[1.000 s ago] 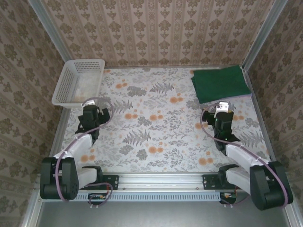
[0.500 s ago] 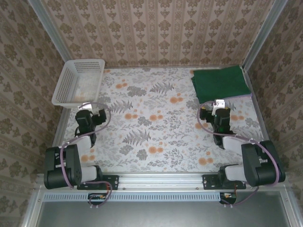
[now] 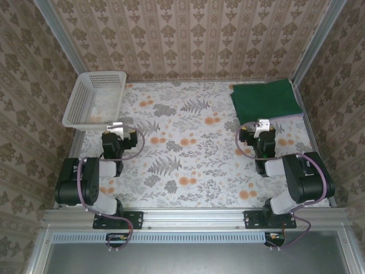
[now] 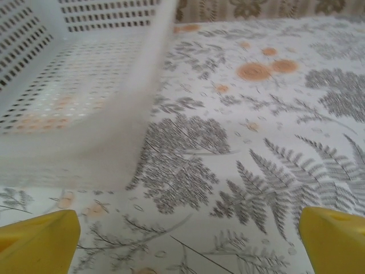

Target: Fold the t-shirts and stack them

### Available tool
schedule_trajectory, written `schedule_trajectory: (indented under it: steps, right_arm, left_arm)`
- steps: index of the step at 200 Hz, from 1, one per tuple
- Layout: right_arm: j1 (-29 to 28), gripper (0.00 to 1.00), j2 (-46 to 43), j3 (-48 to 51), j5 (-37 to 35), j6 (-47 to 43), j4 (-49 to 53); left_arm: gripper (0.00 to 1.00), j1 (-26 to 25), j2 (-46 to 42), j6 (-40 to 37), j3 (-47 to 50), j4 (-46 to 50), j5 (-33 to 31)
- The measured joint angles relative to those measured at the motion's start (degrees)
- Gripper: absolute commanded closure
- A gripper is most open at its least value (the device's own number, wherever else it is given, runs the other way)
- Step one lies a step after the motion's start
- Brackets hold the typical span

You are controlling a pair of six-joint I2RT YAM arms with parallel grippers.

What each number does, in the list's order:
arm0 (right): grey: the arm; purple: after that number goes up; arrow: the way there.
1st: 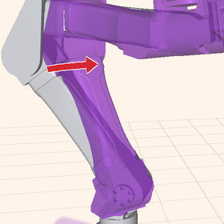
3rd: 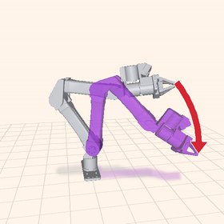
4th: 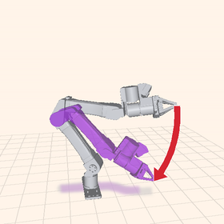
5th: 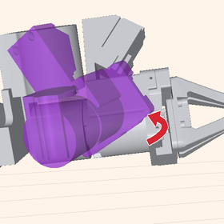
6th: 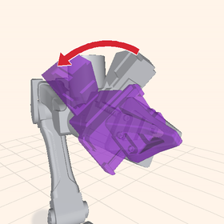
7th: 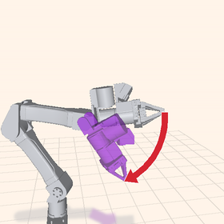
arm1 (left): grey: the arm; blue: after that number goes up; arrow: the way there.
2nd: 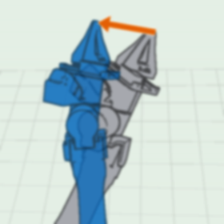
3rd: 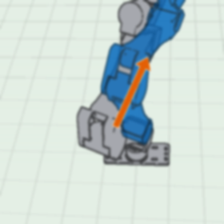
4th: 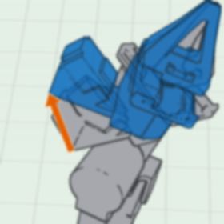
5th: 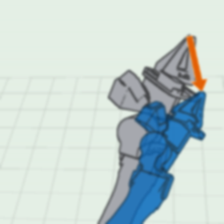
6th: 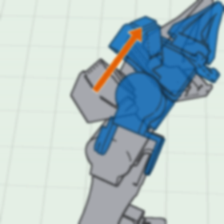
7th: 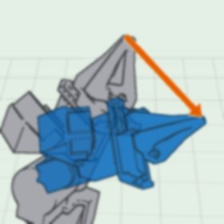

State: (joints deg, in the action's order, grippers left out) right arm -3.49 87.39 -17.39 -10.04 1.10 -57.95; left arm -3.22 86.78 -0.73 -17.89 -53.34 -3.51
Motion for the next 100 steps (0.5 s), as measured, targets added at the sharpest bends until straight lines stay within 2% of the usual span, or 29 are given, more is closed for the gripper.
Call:
schedule_trajectory:
  steps: [20, 41, 67, 100]
  right_arm:
    - [-0.17, 0.00, 0.20, 3.87, -0.02, -0.24, -5.29]
    - [-0.37, 0.00, 0.48, 4.44, -0.07, -0.59, -6.12]
    - [-0.44, 0.00, 0.48, -0.07, -0.68, -0.52, -1.18]
    - [0.94, 0.00, 0.48, -4.68, -0.59, 0.48, 2.99]
  left_arm:
    - [0.00, -0.94, 1.42, -1.97, 2.54, -3.56, -0.85]
    - [0.00, -1.16, 1.51, -2.86, 0.74, -1.86, -0.98]
    - [0.00, 1.60, 1.57, -2.71, -4.63, 1.55, 0.70]
    - [0.00, 2.19, 1.57, -2.71, -5.33, 3.54, 1.11]
